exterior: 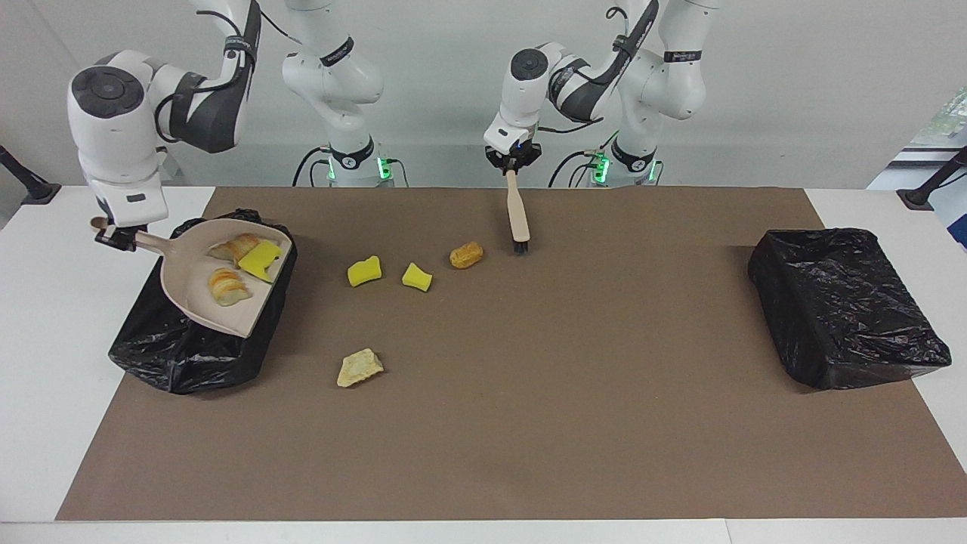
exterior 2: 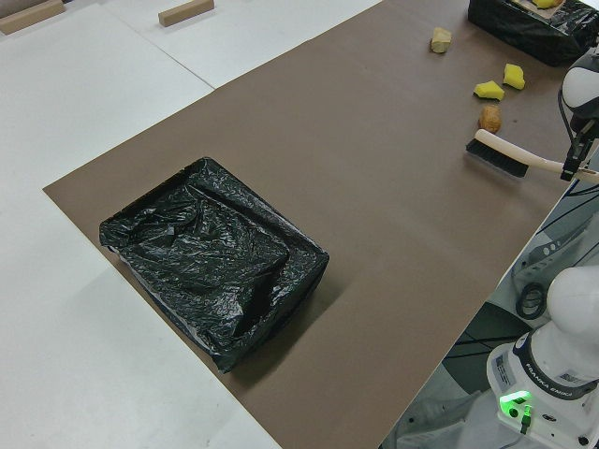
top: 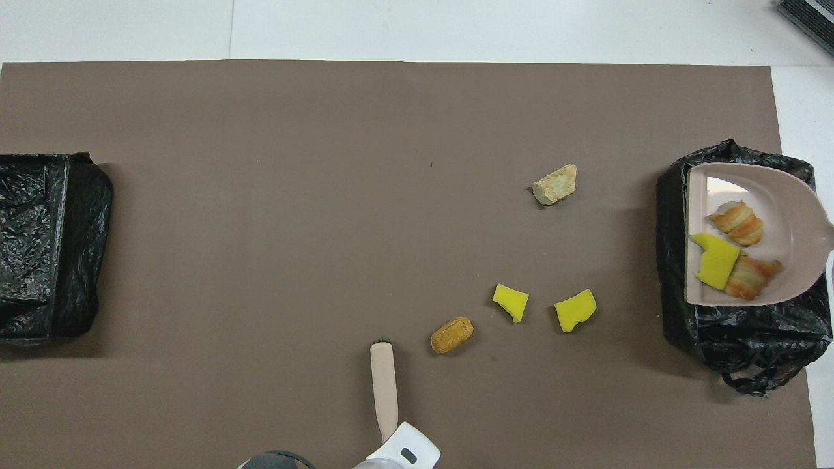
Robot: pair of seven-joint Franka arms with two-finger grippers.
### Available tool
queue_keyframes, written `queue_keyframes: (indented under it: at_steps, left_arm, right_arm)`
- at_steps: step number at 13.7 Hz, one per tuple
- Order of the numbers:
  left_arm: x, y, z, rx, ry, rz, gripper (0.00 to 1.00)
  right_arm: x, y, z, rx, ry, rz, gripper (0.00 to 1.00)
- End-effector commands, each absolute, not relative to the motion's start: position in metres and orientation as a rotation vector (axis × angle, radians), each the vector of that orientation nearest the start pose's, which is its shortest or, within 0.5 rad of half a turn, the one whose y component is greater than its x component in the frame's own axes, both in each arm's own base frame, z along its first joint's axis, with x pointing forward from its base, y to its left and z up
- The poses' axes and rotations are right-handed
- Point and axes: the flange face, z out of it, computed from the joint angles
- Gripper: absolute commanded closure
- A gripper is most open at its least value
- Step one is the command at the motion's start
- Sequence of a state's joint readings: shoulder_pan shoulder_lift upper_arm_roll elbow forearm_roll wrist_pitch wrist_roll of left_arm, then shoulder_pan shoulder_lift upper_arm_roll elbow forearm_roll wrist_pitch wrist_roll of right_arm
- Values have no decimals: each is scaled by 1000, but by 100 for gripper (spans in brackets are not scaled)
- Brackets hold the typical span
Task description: Sweep and dump trash in bin
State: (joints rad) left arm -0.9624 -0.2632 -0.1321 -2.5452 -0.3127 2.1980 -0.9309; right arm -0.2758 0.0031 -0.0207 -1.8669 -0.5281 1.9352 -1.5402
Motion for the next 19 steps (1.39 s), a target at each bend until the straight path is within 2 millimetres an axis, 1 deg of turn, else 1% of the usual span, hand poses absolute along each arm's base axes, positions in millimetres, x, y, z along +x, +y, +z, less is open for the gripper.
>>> queue_keyframes:
  at_steps: [1,3,4,5,6,7,8,9,10,11,12,14,15,16,17,18,19]
  left_arm:
    - [180,-381,345,-3186,-73,352,100]
    - [180,-381,344,-3191,-1,354,100]
    - [181,-382,343,-3187,13,356,97]
    - [183,-381,342,-3184,7,364,89]
    - [184,-381,342,-3180,18,369,70]
    - [186,-380,343,-3177,42,375,55]
    - [192,-379,345,-3179,48,382,39]
    - [206,-377,352,-3194,38,378,11]
    - [217,-375,358,-3200,65,371,0]
    - [230,-373,368,-3206,58,369,0]
    - [252,-365,383,-3219,10,370,0]
    - [295,-341,411,-3199,101,342,0]
    - [325,-323,430,-3211,66,280,0]
    - [356,-300,453,-3217,57,199,0]
    - [382,-277,473,-3211,90,139,0]
    - [408,-249,491,-3207,98,107,0]
    - [428,-222,507,-3208,126,72,0]
  right_arm:
    - [525,-217,533,-2560,-2370,803,100]
    - [525,-221,535,-2553,-2399,896,100]
    - [525,-223,538,-2560,-2417,990,100]
    - [526,-221,541,-2589,-2415,1060,100]
    - [523,-218,543,-2644,-2382,1090,100]
    - [520,-212,542,-2674,-2370,1148,100]
    - [522,-197,542,-2706,-2376,1239,100]
    - [519,-192,539,-2748,-2350,1319,100]
    - [514,-190,533,-2779,-2331,1349,100]
    - [511,-184,530,-2800,-2331,1366,100]
    - [512,-175,530,-2810,-2348,1369,100]
    - [510,-176,533,-2804,-2328,1417,100]
    - [510,-176,537,-2810,-2327,1412,100]
    - [509,-178,544,-2828,-2314,1381,100]
    - [509,-176,552,-2836,-2309,1326,100]
    - [510,-174,558,-2840,-2291,1215,100]
    - [512,-168,563,-2826,-2294,1116,100]
